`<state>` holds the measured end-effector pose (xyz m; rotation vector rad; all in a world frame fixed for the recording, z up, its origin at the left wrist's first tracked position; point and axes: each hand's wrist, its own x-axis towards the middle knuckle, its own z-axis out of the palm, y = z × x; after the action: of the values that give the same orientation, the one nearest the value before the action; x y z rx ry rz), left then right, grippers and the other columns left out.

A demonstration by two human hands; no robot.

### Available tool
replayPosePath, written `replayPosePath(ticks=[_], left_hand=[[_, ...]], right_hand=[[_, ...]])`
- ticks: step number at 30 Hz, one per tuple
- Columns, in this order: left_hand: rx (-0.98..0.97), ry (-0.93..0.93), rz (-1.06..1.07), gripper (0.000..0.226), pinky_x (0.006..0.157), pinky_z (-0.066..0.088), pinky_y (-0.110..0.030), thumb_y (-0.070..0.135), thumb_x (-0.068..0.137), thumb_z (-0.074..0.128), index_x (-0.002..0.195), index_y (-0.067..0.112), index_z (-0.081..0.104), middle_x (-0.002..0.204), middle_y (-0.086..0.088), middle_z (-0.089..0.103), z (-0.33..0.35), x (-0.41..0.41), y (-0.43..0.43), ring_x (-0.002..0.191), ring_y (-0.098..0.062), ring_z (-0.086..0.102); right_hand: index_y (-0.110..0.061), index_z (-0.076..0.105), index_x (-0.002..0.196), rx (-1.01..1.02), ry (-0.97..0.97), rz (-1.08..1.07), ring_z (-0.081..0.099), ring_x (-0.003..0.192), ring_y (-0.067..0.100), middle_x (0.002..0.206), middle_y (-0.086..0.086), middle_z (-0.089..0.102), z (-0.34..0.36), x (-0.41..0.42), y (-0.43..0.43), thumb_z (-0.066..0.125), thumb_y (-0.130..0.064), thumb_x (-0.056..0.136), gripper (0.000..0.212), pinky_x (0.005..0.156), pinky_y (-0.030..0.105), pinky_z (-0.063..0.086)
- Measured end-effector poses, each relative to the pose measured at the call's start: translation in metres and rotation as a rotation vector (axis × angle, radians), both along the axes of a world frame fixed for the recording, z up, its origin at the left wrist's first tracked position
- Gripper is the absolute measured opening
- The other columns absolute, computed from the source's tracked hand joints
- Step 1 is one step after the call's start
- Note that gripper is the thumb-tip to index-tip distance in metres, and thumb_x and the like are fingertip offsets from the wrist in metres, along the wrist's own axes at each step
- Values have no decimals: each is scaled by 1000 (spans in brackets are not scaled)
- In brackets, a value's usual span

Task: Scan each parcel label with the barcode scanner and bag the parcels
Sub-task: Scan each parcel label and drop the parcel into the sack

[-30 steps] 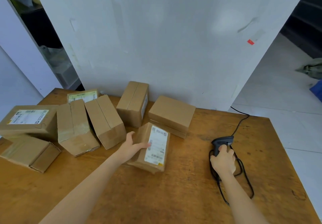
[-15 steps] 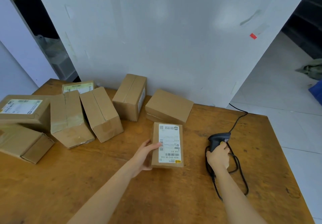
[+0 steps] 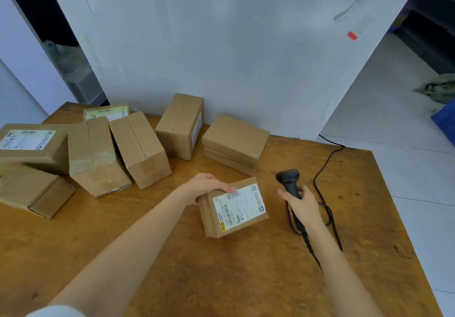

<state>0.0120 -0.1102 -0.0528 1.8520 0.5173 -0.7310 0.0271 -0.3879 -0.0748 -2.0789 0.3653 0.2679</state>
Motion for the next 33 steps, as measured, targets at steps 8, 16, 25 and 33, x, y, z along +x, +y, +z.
replayPosePath(ticks=[8, 16, 25, 33], left_hand=[[-90, 26, -178, 64, 92, 52, -40, 47, 65, 80, 119, 19, 60, 103, -4, 74, 18, 6, -21, 100, -20, 68], [-539, -182, -3, 99, 98, 42, -38, 30, 61, 82, 144, 25, 28, 122, -11, 51, 15, -12, -16, 110, -24, 53], [-261, -341, -26, 70, 92, 46, -34, 52, 59, 83, 113, 23, 49, 123, -1, 56, 26, -20, -29, 112, -16, 55], [267, -426, -30, 60, 69, 41, -27, 79, 78, 42, 77, 21, 58, 79, 4, 65, 19, -22, -52, 87, -18, 63]], right_hand=[[-25, 43, 112, 291, -104, 8, 57, 90, 0, 99, -10, 60, 18, -57, 28, 57, -40, 93, 29, 64, 20, 42], [-19, 32, 134, 359, -7, -343, 54, 91, 17, 106, -2, 55, 10, -85, 29, 53, -49, 92, 55, 80, 38, 41], [-21, 13, 151, 543, 247, -530, 44, 130, 34, 149, 10, 37, 3, -93, 33, 57, -47, 91, 78, 102, 50, 42], [-20, 11, 153, 577, 324, -609, 37, 136, 35, 153, 10, 31, -6, -105, 41, 57, -47, 91, 81, 109, 53, 36]])
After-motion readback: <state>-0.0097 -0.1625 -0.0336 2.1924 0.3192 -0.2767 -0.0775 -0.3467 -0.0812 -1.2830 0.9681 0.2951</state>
